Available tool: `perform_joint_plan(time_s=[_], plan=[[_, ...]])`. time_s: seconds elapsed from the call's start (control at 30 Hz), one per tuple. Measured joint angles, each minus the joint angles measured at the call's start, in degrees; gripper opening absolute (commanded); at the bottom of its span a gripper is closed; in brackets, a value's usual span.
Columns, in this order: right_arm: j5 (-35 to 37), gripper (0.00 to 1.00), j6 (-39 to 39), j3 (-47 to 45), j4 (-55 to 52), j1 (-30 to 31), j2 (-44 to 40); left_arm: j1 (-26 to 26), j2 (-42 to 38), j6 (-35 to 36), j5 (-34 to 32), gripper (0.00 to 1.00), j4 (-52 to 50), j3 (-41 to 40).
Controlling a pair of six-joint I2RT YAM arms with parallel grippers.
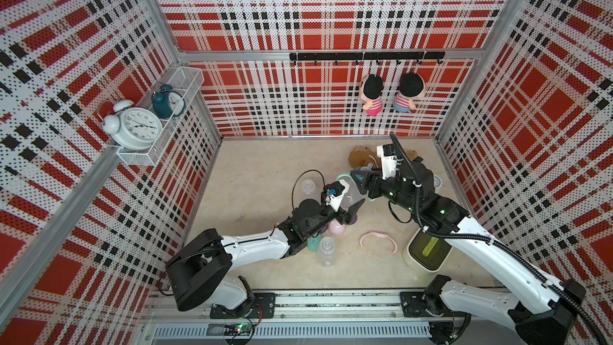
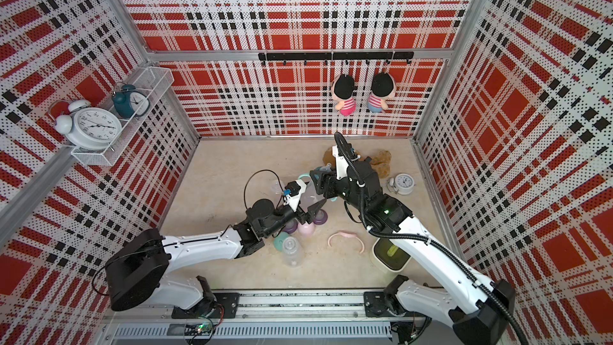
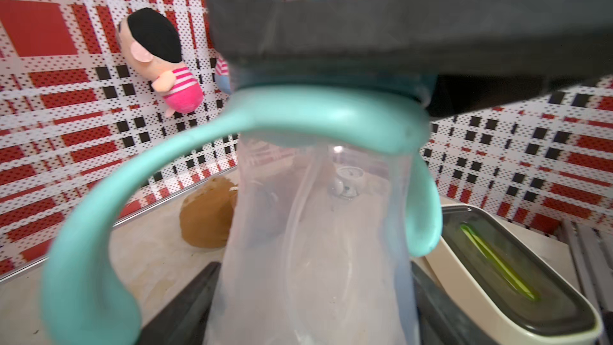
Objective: Assemble the baby bottles
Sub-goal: Screw the nipple onto the baby bottle.
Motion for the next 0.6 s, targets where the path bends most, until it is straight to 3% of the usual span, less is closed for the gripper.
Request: perform_joint_plan(time_s=[0.07,0.17,0.27,0.4,0.6], plan=[[5.4,0.33,2.1,1.3,-1.7,1.6,0.4,-1.0,1.0,0.9,-2.8,0.0,0.0,1.3],[10.1,0.62,4.5,1.9,-3.1,2.4,0.4,-1.8,2.0,1.9,-4.3,0.0,-0.1,2.4],[11.4,0.85,5.4,1.9,-3.5,2.7,0.1,-1.9,2.2,2.3,-4.1,0.0,-0.4,2.8],[10.0,0.99,2.2,-0.3,-2.9,2.6,-3.6,1.0,2.2,1.9,-1.3,0.0,-0.8,2.8],[-2.7,0.97,-7.1,-3.3,1.1,-1.3,-10.1,8.1,1.2,-0.1,13.2,0.0,-2.2,2.7]])
